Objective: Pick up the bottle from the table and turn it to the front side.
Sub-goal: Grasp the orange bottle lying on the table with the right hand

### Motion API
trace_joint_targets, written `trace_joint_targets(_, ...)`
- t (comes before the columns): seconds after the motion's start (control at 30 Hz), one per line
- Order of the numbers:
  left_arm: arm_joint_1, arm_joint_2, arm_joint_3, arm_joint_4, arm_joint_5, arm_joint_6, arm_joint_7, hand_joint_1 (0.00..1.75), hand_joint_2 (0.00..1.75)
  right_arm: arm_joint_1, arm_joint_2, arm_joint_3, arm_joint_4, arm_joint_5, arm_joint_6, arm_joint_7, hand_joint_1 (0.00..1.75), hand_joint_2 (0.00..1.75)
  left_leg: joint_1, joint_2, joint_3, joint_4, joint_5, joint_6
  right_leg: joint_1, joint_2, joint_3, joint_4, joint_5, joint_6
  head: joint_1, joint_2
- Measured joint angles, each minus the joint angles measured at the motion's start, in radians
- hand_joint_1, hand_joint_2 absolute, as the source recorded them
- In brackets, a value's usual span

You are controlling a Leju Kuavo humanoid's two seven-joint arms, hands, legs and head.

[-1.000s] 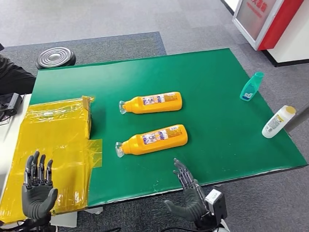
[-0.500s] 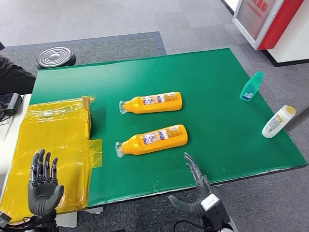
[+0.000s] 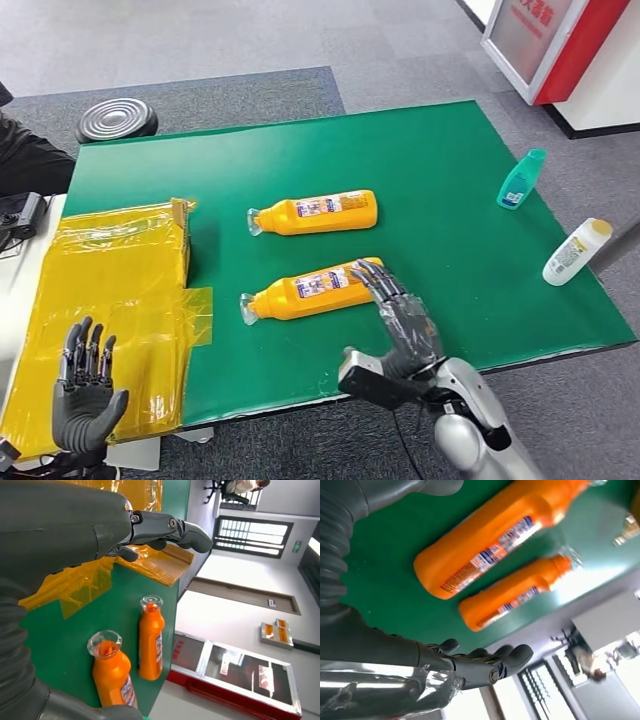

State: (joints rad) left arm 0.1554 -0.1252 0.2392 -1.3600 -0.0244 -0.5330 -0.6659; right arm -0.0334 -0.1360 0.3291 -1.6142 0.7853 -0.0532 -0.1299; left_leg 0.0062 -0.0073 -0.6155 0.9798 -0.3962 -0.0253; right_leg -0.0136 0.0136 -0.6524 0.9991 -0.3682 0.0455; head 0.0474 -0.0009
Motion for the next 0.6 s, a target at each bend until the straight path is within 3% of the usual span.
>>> trace_joint_targets(0.17, -0.032, 0.010, 0.000, 0.051, 0.003, -0.018, 0.000, 0.00, 1.75, -0.176, -0.062, 0.074, 0.108, 0.028, 0.134, 0.059, 0.00, 1.75, 0.000, 0.000, -0.001, 0.000, 0.002, 0.000, 0.000, 0.000, -0.001, 0.000, 0.002, -0.001, 0.000, 0.000)
trace_joint_targets(0.33, -0.078, 0.021, -0.003, 0.116, 0.012, -0.031, 0.000, 0.00, 1.75, -0.373, -0.082, 0.174, 0.272, 0.054, 0.231, 0.093, 0.00, 1.75, 0.000, 0.000, -0.002, 0.000, 0.005, -0.001, 0.000, 0.000, -0.002, 0.000, 0.004, -0.001, 0.000, 0.000)
trace_joint_targets(0.47, -0.102, 0.029, -0.008, 0.154, 0.015, -0.035, 0.000, 0.00, 1.75, -0.487, -0.082, 0.244, 0.395, 0.063, 0.272, 0.106, 0.00, 1.75, 0.000, 0.000, -0.002, 0.000, 0.006, -0.001, 0.001, 0.000, -0.002, 0.000, 0.005, -0.001, 0.000, 0.000)
trace_joint_targets(0.6, -0.113, 0.034, -0.009, 0.174, 0.016, -0.035, 0.000, 0.00, 1.75, -0.539, -0.082, 0.282, 0.462, 0.066, 0.276, 0.109, 0.00, 1.75, 0.000, 0.000, -0.002, 0.000, 0.006, 0.000, 0.000, 0.000, -0.002, 0.000, 0.005, -0.001, 0.000, 0.000)
